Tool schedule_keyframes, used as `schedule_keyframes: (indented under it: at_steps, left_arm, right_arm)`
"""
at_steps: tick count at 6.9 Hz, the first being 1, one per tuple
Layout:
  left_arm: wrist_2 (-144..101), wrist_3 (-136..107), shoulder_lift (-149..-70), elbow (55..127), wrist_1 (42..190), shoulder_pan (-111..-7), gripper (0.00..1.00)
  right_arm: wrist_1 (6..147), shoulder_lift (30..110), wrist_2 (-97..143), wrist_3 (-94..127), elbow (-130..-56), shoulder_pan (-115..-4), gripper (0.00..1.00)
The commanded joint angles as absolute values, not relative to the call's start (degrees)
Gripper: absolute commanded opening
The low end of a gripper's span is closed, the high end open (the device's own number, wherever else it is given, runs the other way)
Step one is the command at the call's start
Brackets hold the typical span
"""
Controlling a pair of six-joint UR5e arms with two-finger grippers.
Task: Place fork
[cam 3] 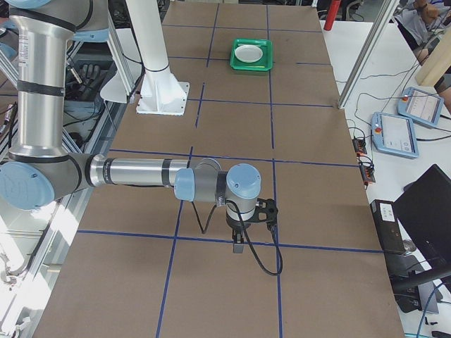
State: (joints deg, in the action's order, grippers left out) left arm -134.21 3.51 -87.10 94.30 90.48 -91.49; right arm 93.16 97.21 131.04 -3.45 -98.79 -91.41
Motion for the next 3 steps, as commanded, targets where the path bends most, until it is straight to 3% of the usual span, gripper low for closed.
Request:
schedule_keyframes:
  at_steps: [1,3]
  left_arm:
    - [-134.2,3.5,-87.1,94.4,90.4,-91.5,1.0]
    - [-134.2,3.5,-87.2,94.3,90.6,-91.5,1.0]
  right_arm:
    - [93.2,97.2,131.0,-3.4,-98.8,-91.4,1.0]
    - [93.2,97.2,131.0,-3.5,-98.8,-91.4,1.0]
